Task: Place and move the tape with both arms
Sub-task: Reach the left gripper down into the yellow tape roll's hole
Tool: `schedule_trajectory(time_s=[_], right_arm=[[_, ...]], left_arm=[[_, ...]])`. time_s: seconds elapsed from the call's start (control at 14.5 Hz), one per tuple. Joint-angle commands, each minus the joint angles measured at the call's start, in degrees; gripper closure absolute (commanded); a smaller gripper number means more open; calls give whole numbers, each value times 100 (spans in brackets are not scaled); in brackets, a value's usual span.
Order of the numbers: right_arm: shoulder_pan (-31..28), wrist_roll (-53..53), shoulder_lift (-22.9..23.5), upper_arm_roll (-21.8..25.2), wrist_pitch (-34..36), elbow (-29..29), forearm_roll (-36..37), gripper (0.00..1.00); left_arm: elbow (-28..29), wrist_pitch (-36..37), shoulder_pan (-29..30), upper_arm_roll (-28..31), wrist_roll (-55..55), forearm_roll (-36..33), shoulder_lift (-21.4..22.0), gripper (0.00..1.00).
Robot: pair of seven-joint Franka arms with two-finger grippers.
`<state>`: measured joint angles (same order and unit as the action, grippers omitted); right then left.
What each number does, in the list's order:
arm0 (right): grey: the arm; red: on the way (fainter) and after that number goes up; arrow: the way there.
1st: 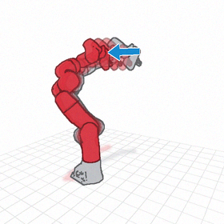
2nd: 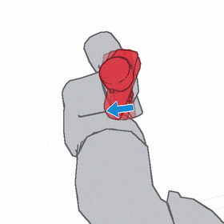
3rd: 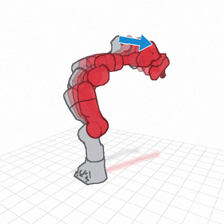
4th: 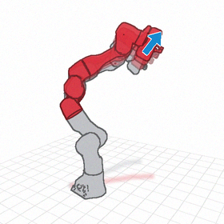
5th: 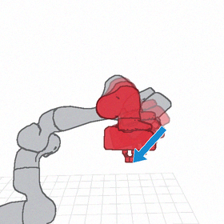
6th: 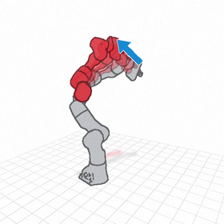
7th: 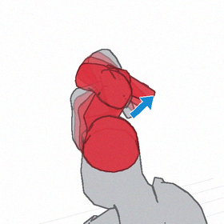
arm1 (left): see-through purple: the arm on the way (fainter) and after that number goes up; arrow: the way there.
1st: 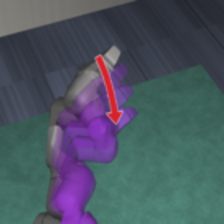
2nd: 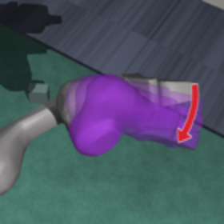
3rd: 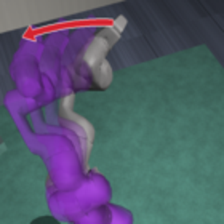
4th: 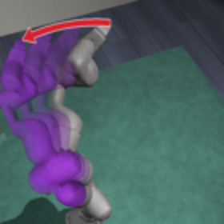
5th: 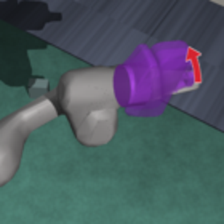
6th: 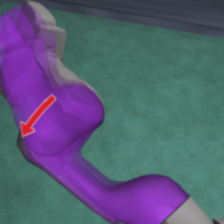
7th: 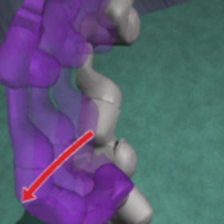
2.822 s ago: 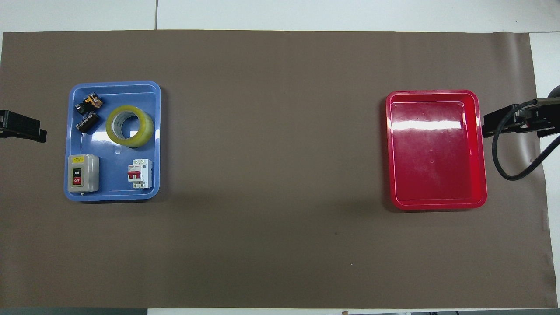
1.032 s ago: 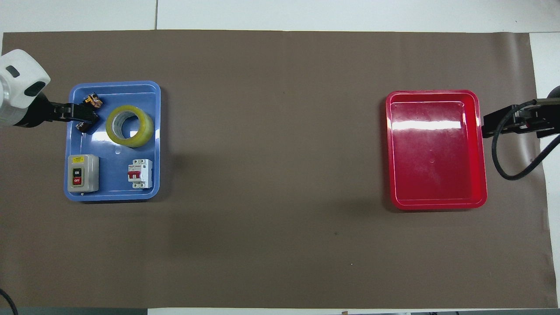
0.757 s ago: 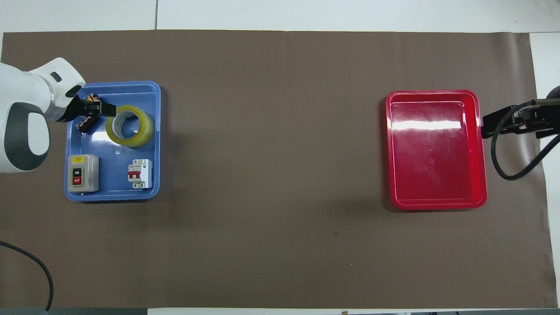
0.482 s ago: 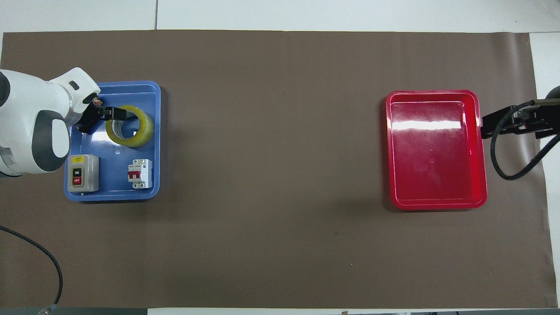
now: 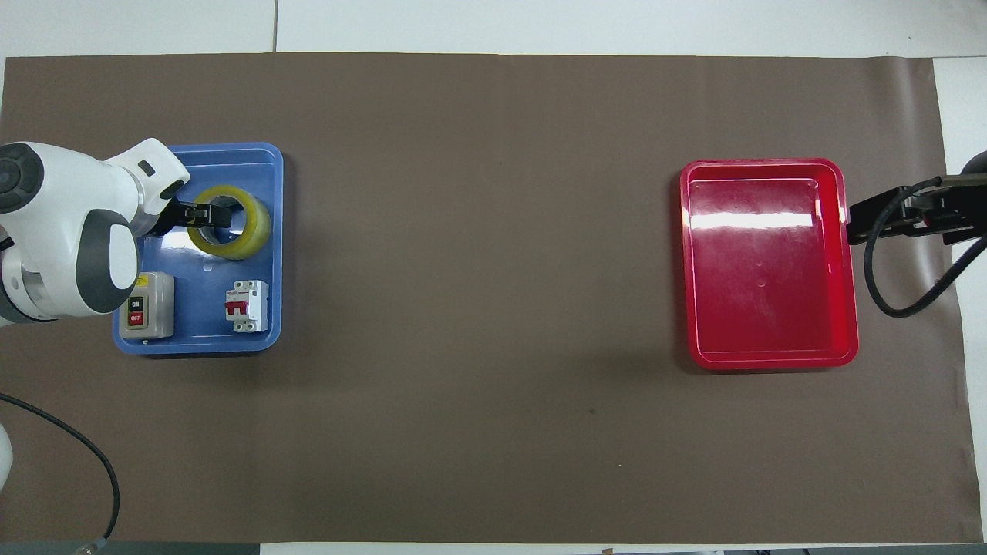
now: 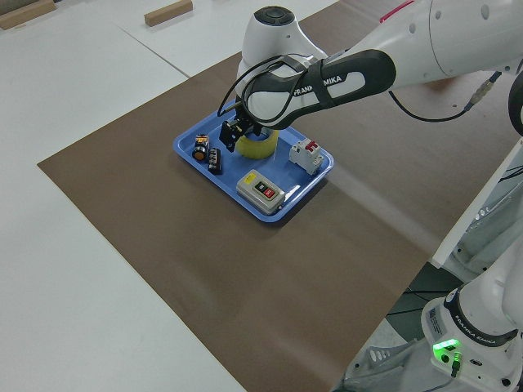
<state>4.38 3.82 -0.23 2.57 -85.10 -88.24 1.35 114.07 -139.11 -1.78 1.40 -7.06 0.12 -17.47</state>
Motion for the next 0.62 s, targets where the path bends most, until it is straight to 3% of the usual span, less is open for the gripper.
schedule_trajectory(time_s=[0.0, 0.28, 0.55], right_arm=[[-60, -136, -39, -19, -59, -70, -91, 0], [-60, -136, -39, -19, -59, -70, -91, 0], [-60, -136, -39, -19, -59, -70, -91, 0]], left_arm=[[116, -160, 11, 9, 72, 120, 42, 100], [98, -73, 2, 18, 73, 120, 112, 100], [-182, 733, 28, 18, 73, 120, 419, 100]])
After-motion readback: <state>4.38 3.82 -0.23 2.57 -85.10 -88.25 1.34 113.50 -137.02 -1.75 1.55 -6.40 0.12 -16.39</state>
